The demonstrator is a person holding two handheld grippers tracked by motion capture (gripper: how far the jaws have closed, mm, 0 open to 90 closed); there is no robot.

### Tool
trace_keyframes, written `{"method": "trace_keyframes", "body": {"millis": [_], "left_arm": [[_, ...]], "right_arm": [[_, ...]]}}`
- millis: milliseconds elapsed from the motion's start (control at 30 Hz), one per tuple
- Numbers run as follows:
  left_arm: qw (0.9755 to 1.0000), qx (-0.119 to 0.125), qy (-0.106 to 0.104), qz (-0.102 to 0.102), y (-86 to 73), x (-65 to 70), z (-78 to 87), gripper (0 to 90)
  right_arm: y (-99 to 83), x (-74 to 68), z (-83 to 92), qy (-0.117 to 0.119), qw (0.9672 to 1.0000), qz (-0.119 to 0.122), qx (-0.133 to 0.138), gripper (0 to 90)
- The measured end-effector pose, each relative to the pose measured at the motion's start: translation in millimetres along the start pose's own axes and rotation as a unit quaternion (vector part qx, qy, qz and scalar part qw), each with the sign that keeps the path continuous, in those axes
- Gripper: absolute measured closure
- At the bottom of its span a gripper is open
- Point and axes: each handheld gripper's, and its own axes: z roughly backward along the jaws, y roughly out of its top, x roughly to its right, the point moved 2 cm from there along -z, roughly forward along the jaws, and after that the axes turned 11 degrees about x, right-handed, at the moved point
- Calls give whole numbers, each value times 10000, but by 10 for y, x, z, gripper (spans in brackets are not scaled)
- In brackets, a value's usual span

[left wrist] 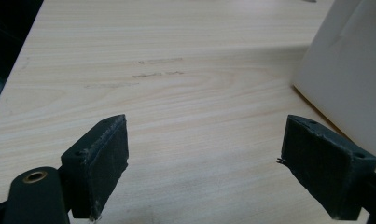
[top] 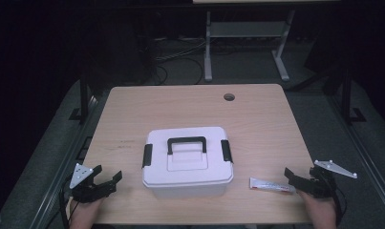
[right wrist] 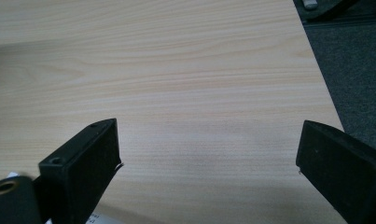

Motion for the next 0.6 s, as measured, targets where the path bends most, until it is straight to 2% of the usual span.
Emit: {"method": "trace_keyframes", "body": {"millis": [233, 367, 433, 467, 500, 600], "left_arm": [[9999, -109, -109, -37, -4, 28, -14, 144], [9996, -222, -158, 57, 12, 19, -38, 147], [9989, -419, -218, 75, 24, 12, -60, 147], [9976, -651, -221, 54, 37, 16, -89, 148], [9976, -651, -221, 54, 37, 16, -89, 147], [9948, -969, -295, -54, 42, 34, -122, 147]], "right_arm": [[2, 7, 5, 15, 10000, 18, -9, 57], [-5, 10, -6, 21, 9999, 77, -62, 57], [2, 12, 2, 22, 10000, 39, -41, 57], [7, 19, 10, 24, 10000, 19, -20, 57], [7, 19, 10, 24, 10000, 19, -20, 57], [12, 30, 24, 36, 10000, 2, 5, 57]]}}
